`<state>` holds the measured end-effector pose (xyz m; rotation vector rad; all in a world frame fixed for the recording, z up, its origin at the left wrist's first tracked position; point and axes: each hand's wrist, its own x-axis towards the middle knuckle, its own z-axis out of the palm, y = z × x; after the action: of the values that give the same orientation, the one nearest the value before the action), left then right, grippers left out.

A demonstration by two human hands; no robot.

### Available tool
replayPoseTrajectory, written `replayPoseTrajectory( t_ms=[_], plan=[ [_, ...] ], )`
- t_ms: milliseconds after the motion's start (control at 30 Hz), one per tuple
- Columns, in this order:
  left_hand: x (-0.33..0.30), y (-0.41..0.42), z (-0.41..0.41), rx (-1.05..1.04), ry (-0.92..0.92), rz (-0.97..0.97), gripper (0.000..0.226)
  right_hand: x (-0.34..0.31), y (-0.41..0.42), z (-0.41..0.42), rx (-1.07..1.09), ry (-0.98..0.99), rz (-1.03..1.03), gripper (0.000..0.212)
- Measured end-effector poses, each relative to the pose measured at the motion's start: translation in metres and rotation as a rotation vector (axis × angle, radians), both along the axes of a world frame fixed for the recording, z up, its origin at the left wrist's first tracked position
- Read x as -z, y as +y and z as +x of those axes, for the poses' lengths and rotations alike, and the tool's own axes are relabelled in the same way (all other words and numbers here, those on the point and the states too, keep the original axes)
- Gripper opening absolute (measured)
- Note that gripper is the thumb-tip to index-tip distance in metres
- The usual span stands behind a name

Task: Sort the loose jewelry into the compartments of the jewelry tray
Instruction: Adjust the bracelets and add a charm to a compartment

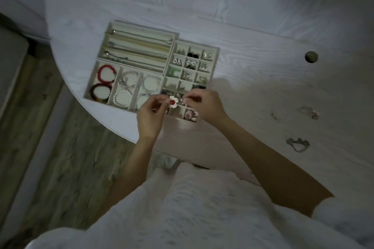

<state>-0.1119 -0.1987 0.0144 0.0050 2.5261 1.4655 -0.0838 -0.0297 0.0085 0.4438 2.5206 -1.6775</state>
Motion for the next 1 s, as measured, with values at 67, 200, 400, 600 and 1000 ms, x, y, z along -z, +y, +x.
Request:
replayPoseTrajectory(
  t_ms=[67,200,400,600,1000],
  plan=[
    [0.003,-0.012,-0.015,0.012,0.033,-0.072,0.003,0.002,-0.013,-0.019,-0.041,0.0,0.057,0.01],
    [0.012,-0.027,-0.039,0.15,0.121,-0.222,0.008,0.006,-0.031,-0.043,-0.119,0.007,0.172,0.014],
    [0.022,-0.033,-0.053,0.361,0.34,-0.404,0.018,0.012,-0.037,-0.05,-0.137,-0.035,0.399,0.021],
    [0.025,-0.054,-0.054,0.355,0.428,-0.364,0.029,0.011,-0.029,-0.038,-0.07,0.107,0.582,0.018],
    [0.016,-0.054,-0.056,0.742,0.454,-0.738,0.048,0.024,-0.043,-0.035,-0.192,0.179,0.739,0.008]
  ],
)
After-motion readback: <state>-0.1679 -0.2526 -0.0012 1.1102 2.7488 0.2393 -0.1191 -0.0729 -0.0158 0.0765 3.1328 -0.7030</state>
